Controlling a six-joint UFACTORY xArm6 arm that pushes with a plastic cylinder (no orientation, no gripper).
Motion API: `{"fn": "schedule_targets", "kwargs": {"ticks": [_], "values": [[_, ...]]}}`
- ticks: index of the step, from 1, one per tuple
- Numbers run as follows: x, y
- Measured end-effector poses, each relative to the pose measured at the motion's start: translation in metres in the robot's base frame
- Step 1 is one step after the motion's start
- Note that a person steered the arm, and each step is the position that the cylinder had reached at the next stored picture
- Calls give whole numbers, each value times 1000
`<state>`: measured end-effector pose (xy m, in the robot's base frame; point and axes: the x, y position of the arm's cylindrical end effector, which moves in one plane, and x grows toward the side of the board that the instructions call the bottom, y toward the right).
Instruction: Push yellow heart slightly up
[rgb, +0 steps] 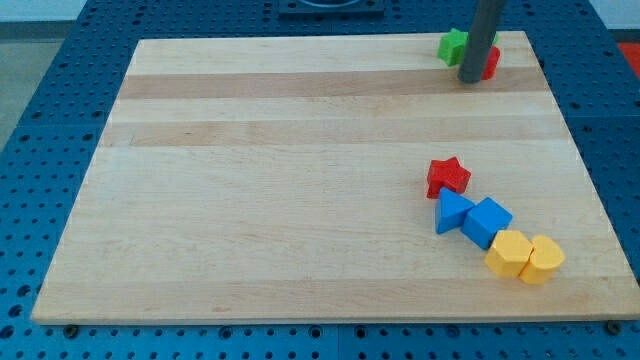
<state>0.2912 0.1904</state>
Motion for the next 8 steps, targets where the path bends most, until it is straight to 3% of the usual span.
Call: {"fn": "schedule_targets", "kwargs": {"ticks": [1, 4, 6, 8], "values": [[10, 0], [132, 4], [186, 50], [265, 99]]}}
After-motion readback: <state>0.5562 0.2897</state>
